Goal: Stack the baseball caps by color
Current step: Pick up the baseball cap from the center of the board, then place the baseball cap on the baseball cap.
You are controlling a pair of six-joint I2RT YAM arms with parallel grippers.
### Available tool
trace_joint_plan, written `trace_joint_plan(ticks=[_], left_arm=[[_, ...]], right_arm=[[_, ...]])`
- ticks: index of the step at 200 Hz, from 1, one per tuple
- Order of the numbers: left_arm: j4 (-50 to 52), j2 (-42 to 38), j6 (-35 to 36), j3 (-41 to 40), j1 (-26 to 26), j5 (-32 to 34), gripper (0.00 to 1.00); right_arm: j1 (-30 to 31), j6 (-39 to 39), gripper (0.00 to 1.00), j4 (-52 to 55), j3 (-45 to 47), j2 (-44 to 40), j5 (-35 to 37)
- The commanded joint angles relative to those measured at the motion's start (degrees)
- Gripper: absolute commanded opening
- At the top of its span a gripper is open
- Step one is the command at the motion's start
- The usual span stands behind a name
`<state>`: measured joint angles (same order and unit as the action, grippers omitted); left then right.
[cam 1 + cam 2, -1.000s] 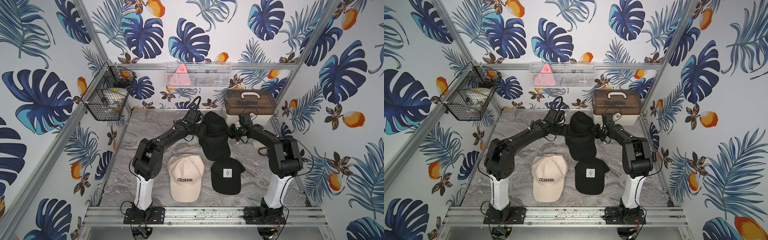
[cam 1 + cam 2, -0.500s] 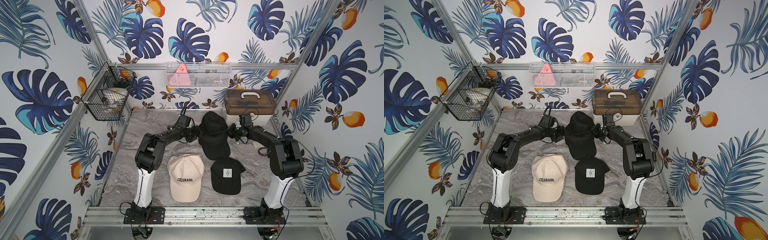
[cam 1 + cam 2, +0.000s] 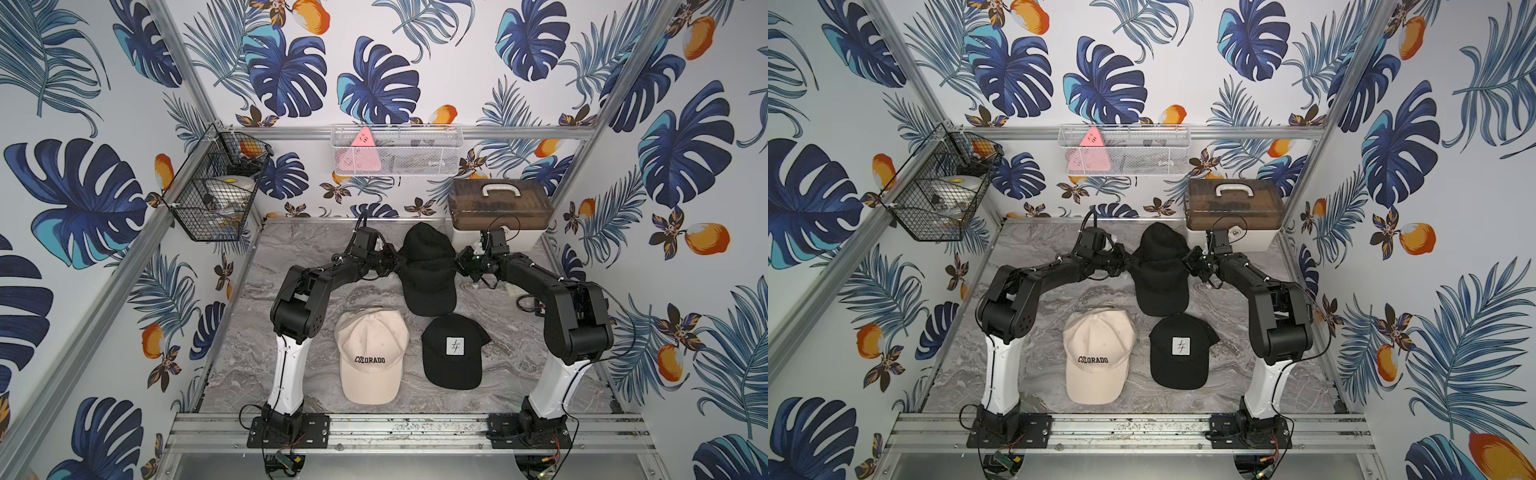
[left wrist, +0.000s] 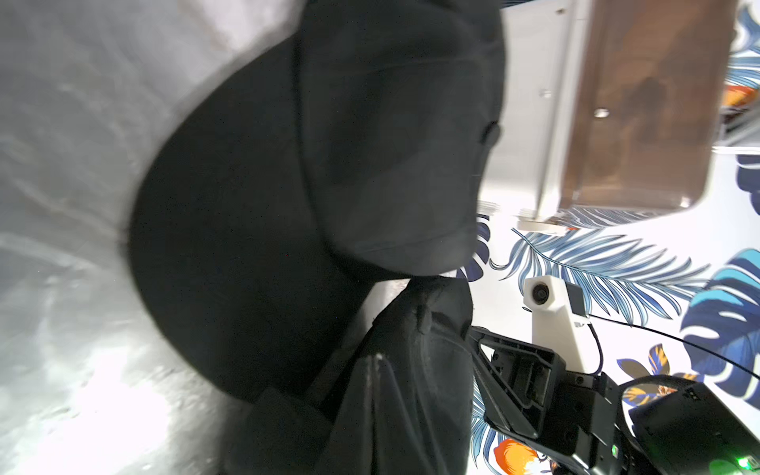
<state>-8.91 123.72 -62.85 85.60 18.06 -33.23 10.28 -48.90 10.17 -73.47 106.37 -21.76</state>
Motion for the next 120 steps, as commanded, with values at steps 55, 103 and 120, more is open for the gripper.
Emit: trace_joint_plan(ticks=[55,103,120], left_arm=[[1.76,-10.01,4.12,-0.91,0.80,-0.93,0.00],[2.21,-19.77,7.04,-4.37,4.75,0.95,0.00],[2.94,-24.06,8.66,-6.33,7.23,2.33,0.00]], right_arm=[[0.13,0.43,0.00,1.92,-0.21,-11.89,-0.04],[0.18,2.98,0.00,8.80,1.96,-24.52,0.94],[0.18,3.42,0.00,11.86,3.48,-30.05,1.54]])
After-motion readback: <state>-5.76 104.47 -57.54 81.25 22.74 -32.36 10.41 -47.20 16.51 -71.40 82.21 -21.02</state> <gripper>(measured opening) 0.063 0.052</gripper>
